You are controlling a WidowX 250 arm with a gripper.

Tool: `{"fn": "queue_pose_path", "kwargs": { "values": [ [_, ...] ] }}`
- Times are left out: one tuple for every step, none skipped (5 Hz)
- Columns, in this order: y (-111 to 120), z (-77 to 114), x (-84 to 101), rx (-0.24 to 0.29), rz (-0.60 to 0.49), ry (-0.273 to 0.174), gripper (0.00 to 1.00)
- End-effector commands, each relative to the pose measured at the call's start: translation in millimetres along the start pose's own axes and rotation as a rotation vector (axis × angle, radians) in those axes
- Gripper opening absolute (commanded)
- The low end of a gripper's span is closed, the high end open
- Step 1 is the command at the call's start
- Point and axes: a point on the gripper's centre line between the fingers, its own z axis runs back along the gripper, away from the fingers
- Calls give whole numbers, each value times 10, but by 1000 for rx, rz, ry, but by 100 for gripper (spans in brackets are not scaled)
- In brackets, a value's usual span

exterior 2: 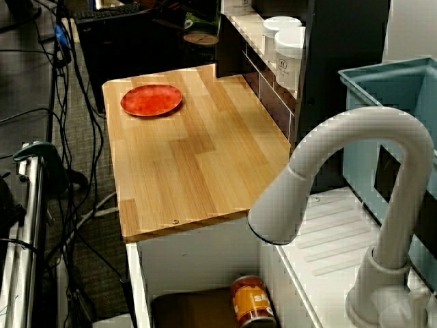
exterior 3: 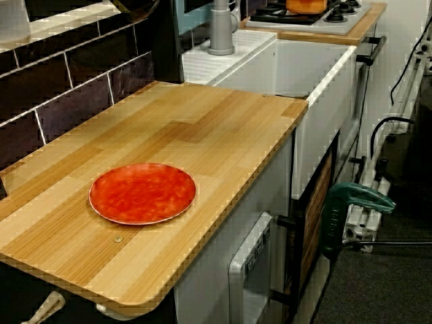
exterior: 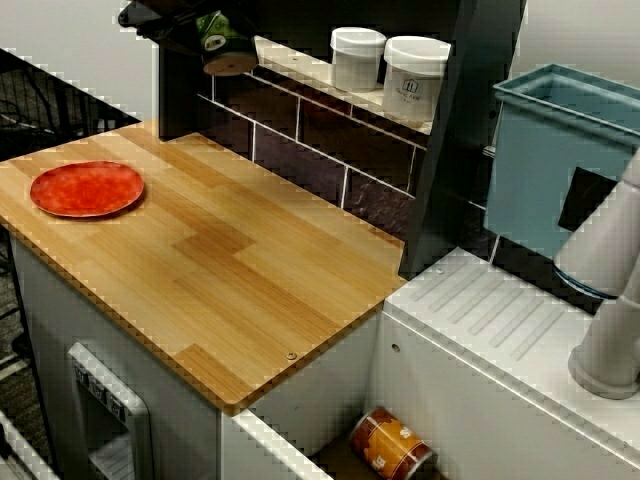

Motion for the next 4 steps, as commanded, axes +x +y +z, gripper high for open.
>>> {"fn": "queue_pose_path", "kwargs": {
  "values": [
    [-28,195,-56,-32,-46,-12,0],
    [-28,211,-92,-24,-74,37,0],
    [-20,231,-176,-21,-103,63,0],
    [9,221,-299,-15,-130,66,0]
  ]
}}
